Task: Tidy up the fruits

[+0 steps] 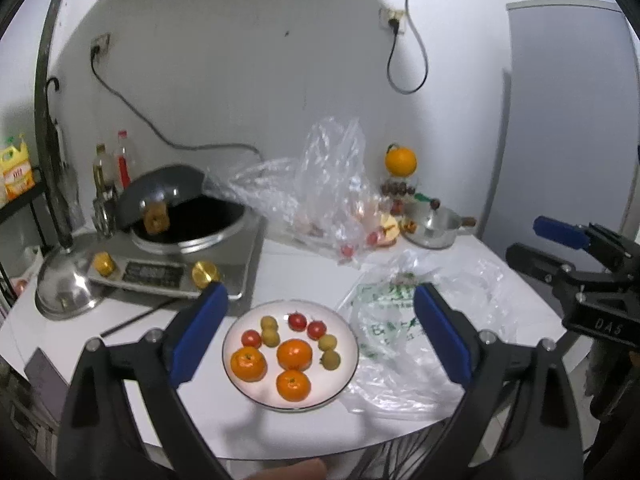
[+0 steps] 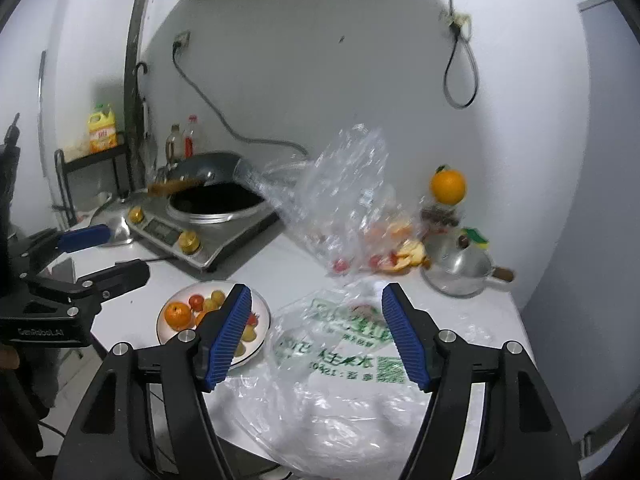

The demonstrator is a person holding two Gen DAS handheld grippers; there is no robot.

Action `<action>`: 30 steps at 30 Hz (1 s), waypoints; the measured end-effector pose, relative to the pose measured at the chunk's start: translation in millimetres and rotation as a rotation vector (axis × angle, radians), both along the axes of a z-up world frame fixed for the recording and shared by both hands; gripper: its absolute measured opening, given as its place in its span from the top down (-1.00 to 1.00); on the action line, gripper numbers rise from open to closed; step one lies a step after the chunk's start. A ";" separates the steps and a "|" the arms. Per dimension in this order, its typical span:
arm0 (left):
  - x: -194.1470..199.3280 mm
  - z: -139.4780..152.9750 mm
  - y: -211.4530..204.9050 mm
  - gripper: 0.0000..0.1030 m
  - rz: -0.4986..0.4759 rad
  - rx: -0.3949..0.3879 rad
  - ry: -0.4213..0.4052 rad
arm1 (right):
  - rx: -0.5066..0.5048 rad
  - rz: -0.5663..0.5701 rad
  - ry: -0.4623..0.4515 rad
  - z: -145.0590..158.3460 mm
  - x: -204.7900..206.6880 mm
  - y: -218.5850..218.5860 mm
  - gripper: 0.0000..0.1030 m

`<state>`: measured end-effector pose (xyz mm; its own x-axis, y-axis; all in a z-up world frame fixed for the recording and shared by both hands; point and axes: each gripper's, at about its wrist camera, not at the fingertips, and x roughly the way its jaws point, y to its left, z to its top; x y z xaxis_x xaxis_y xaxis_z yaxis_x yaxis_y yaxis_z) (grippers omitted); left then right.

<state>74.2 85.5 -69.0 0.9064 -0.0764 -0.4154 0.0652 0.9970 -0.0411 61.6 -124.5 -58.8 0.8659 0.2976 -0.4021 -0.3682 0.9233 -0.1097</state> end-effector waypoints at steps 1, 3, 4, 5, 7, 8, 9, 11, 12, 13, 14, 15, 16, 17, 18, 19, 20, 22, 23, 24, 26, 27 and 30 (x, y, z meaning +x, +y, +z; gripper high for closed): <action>-3.8 3.9 -1.3 -0.85 0.000 0.007 -0.009 | 0.004 -0.007 -0.019 6.0 -7.3 -3.2 -0.39; -12.5 13.4 -4.2 -0.86 0.017 0.029 -0.033 | 0.014 -0.016 -0.041 13.3 -15.6 -8.6 -0.39; -16.2 16.8 -4.6 -0.86 0.027 0.035 -0.044 | 0.021 -0.026 -0.057 18.7 -21.3 -12.2 -0.39; -20.9 21.3 -5.3 -0.86 0.035 0.041 -0.060 | 0.025 -0.031 -0.065 21.5 -24.0 -13.9 -0.39; -29.0 29.0 -5.7 -0.91 0.051 0.043 -0.086 | 0.031 -0.049 -0.089 28.8 -32.3 -18.4 -0.39; -32.7 32.9 -5.2 -0.92 0.060 0.040 -0.100 | 0.032 -0.057 -0.099 31.5 -34.9 -20.0 -0.39; -36.5 37.0 -4.1 -0.94 0.066 0.033 -0.114 | 0.032 -0.066 -0.112 35.4 -38.6 -22.3 -0.40; -43.3 44.2 -1.0 -0.95 0.068 0.020 -0.133 | 0.029 -0.077 -0.129 39.7 -44.0 -24.8 -0.40; -45.9 47.3 -0.5 -0.95 0.068 0.017 -0.138 | 0.027 -0.082 -0.141 43.1 -47.3 -26.2 -0.40; -47.7 49.7 -0.4 -0.95 0.068 0.015 -0.142 | 0.026 -0.087 -0.150 45.4 -50.0 -27.3 -0.40; -49.5 51.9 -0.3 -0.95 0.070 0.014 -0.147 | 0.026 -0.092 -0.157 47.7 -52.5 -29.4 -0.40; -52.0 54.3 -0.1 -0.95 0.072 0.014 -0.153 | 0.027 -0.093 -0.163 49.4 -54.5 -30.3 -0.40; -53.5 55.7 -0.2 -0.95 0.071 0.014 -0.156 | 0.028 -0.094 -0.166 50.4 -55.0 -31.7 -0.40; -54.8 56.9 -0.4 -0.95 0.070 0.013 -0.158 | 0.026 -0.094 -0.169 51.0 -55.6 -31.5 -0.40; -56.6 58.2 -0.7 -0.95 0.069 0.013 -0.162 | 0.024 -0.094 -0.174 52.1 -56.9 -31.4 -0.40; -58.2 59.5 -0.8 -0.95 0.070 0.016 -0.165 | 0.023 -0.093 -0.176 52.4 -58.1 -31.3 -0.40; -59.1 60.4 -1.1 -0.95 0.071 0.016 -0.168 | 0.023 -0.092 -0.177 52.8 -58.4 -31.5 -0.40; -60.6 62.5 -1.2 -0.95 0.071 0.017 -0.172 | 0.023 -0.090 -0.181 53.3 -59.1 -30.5 -0.40; -60.9 62.7 -1.6 -0.95 0.074 0.018 -0.173 | 0.023 -0.089 -0.181 53.1 -59.2 -30.1 -0.40; -60.8 63.2 -1.3 -0.95 0.075 0.018 -0.174 | 0.024 -0.088 -0.182 53.1 -59.2 -30.1 -0.40; -61.0 63.6 -0.1 -0.95 0.077 0.017 -0.175 | 0.025 -0.086 -0.181 53.0 -58.6 -30.1 -0.40; -61.4 63.8 0.4 -0.95 0.079 0.015 -0.176 | 0.024 -0.086 -0.181 53.3 -59.9 -30.3 -0.40; -62.2 63.8 2.2 -0.95 0.083 0.012 -0.177 | 0.023 -0.085 -0.180 53.0 -59.8 -29.7 -0.40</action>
<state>12.0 87.6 -5.2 0.9684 0.0058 -0.2492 -0.0122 0.9996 -0.0243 1.7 -154.2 -5.7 0.9457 0.2273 -0.2324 -0.2649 0.9532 -0.1454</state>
